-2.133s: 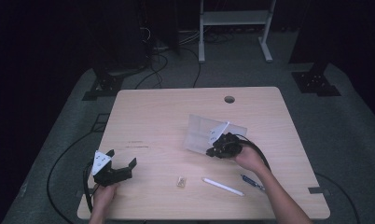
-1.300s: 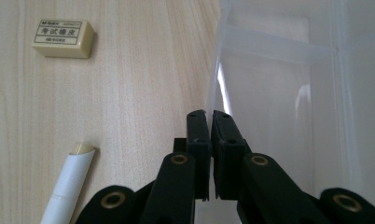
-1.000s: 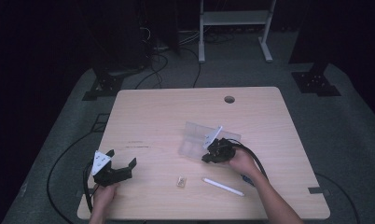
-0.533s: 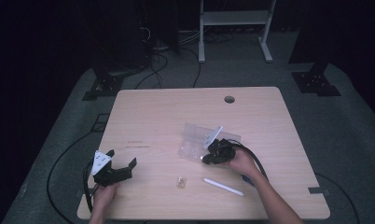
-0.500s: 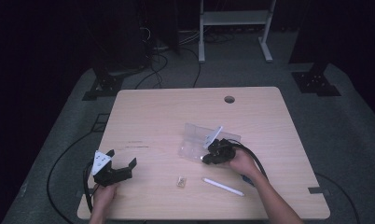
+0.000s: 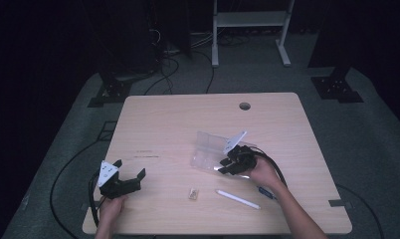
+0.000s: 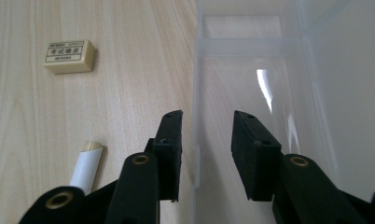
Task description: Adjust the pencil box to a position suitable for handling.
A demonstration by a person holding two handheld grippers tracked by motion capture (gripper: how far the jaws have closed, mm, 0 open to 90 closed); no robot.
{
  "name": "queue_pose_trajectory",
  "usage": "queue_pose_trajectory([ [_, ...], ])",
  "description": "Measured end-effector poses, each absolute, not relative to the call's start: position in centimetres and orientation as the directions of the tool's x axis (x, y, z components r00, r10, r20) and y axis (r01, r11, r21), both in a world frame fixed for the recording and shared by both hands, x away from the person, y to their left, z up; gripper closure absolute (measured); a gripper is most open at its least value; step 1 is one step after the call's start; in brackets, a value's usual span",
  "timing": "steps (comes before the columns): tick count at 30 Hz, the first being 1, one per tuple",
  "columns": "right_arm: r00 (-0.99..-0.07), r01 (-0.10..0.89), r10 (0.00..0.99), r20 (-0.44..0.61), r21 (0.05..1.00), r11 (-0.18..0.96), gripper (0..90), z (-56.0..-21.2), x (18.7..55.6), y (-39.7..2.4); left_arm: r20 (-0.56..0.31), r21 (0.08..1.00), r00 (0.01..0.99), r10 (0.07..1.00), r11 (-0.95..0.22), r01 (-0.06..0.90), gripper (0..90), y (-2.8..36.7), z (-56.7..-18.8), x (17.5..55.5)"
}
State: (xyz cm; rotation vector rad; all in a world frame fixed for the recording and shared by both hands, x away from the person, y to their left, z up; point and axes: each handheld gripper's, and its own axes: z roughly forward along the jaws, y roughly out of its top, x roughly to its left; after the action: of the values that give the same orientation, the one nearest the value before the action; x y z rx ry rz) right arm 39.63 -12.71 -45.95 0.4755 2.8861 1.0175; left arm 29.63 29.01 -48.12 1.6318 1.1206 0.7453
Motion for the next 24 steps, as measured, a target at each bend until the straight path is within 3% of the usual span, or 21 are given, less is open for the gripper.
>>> queue_pose_trajectory([
  [17,-0.935,0.300,0.352,0.052,0.648,0.700,42.0,-44.5,38.1,-15.4,-0.038,0.943,0.385,0.922,-0.094,0.318,0.0,28.9,-48.1,29.6],
  [24,-0.919,0.342,0.385,0.086,0.659,0.670,38.9,-44.1,37.5,-16.7,-0.031,0.942,0.386,0.922,-0.102,0.318,0.0,28.9,-48.1,29.6],
])
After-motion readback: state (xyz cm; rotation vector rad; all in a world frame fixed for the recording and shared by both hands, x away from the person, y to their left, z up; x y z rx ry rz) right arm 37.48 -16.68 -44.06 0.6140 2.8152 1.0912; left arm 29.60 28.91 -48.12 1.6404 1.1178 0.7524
